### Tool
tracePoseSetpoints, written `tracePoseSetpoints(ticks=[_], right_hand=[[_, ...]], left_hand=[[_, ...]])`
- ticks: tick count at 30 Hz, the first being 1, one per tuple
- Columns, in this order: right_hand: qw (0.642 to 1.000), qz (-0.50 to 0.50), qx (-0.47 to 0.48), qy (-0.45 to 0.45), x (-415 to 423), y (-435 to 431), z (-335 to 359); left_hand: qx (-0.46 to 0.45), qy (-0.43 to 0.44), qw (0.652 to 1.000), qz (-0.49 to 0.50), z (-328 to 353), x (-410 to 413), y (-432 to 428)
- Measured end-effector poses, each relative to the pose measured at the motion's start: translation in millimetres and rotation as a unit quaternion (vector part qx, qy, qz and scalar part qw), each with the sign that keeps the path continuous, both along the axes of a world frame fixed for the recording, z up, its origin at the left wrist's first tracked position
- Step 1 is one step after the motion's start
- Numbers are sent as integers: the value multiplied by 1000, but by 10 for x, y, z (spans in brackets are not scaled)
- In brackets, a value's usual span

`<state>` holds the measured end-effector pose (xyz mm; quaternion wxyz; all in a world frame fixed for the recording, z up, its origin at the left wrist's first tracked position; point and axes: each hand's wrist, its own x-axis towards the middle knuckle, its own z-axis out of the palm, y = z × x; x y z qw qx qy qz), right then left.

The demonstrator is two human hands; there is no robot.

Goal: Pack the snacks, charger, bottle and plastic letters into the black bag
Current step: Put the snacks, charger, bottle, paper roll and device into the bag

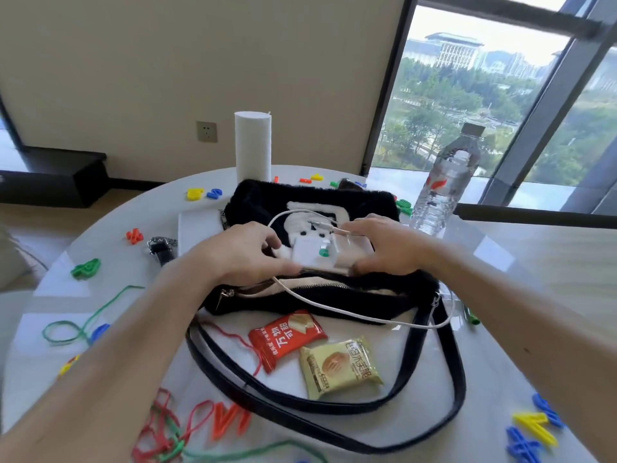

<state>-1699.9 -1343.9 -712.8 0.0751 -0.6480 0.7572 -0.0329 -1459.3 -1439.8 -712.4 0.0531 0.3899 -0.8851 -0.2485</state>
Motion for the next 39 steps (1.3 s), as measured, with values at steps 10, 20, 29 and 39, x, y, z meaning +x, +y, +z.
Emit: tracePoseSetpoints(ticks=[10,20,29,39], right_hand=[[948,-51,-237,-205,327,215,200],[925,44,-258,-275,917,600,388],[942,-20,-307,-130,723,633,398],[900,-109,-421,-24,39,926,1532]], left_hand=[[-65,31,996,-55,57,-75,199],[-217,71,967,112,267,-377,478],[-93,249,964,-6,327,-239,365],[-72,8,996,-45,313,-359,277]])
